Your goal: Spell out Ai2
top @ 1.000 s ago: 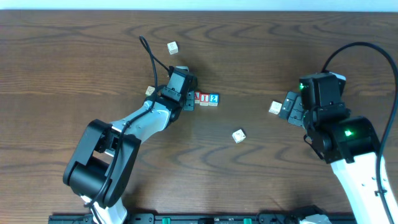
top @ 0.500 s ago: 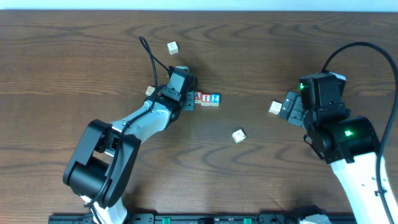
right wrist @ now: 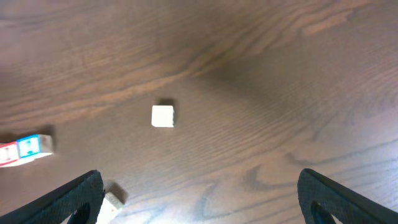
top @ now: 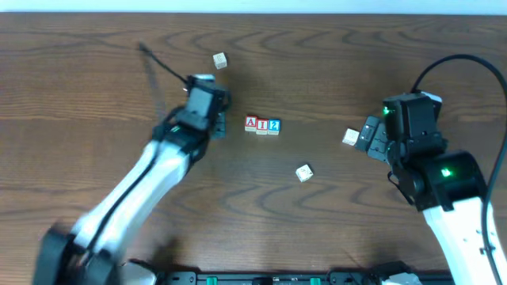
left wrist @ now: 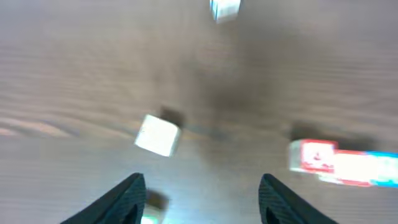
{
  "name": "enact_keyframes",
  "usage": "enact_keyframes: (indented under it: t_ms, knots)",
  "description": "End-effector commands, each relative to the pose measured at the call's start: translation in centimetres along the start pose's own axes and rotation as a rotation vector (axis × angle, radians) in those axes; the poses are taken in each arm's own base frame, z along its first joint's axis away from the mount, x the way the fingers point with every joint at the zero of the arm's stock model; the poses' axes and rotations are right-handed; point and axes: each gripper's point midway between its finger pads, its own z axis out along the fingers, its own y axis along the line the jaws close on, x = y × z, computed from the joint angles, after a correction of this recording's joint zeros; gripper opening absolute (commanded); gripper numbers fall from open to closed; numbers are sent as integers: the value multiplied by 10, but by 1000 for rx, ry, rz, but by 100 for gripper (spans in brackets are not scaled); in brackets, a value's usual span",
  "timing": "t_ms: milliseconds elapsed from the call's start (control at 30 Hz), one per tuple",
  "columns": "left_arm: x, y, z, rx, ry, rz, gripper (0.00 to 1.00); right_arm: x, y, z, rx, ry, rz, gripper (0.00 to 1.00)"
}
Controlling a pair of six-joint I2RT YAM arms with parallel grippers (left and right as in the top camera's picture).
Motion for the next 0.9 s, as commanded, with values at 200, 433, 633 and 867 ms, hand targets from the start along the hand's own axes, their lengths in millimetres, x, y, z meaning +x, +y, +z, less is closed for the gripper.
enact_keyframes:
  t_ms: [200,433,633,867]
  knots:
    - [-39,22,-199,228,-391,51,95,4,-9,-107,-340,-240,-50,99]
    - [-10,26,-324,504,-689,97,96,41,-26,-174,-548,-396,-124,99]
    - [48,50,-363,548,-768,128,95,78,-43,-242,-749,-673,-243,99]
    - [55,72,-305,364,-694,26,96,91,-57,-233,-665,-752,-214,99]
